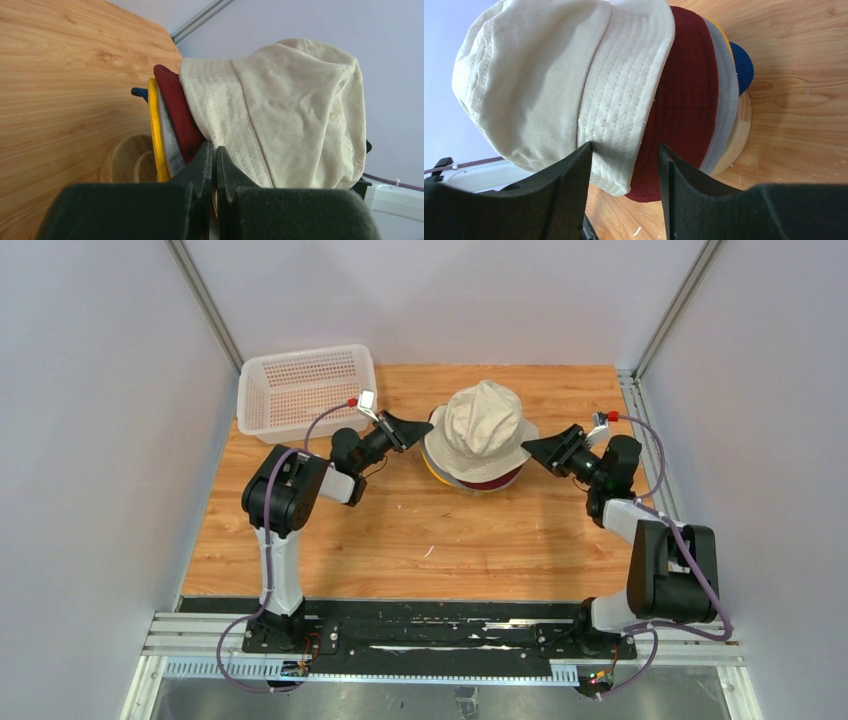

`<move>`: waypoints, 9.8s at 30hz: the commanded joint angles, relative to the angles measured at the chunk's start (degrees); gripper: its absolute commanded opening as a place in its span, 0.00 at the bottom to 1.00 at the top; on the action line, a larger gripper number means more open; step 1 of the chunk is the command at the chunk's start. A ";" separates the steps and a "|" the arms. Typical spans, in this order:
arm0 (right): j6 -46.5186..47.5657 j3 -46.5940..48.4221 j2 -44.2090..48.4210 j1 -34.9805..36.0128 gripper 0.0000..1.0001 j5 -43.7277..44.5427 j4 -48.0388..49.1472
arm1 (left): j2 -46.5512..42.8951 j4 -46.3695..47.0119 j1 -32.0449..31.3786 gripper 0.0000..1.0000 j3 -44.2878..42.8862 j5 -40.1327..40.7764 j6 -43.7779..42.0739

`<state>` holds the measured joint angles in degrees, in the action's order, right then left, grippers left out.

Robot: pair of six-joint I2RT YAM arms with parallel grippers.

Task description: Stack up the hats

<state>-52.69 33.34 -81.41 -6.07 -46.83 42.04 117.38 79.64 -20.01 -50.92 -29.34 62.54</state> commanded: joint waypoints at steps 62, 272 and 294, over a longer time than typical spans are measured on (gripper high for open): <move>-14.82 -4.44 -28.68 3.13 0.00 -3.31 37.39 | 5.41 -14.74 0.61 0.00 -4.92 3.48 -7.81; 24.00 26.72 -21.91 7.46 0.17 26.18 -33.99 | 3.27 -11.71 1.03 0.09 7.36 11.25 -7.72; 19.32 22.25 11.82 4.74 0.61 15.05 -30.97 | -39.99 -32.38 -1.68 0.37 17.20 23.04 -24.78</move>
<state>-27.68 58.41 -71.79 -1.41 -22.20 4.56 85.52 49.93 -20.91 -31.70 -8.97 43.66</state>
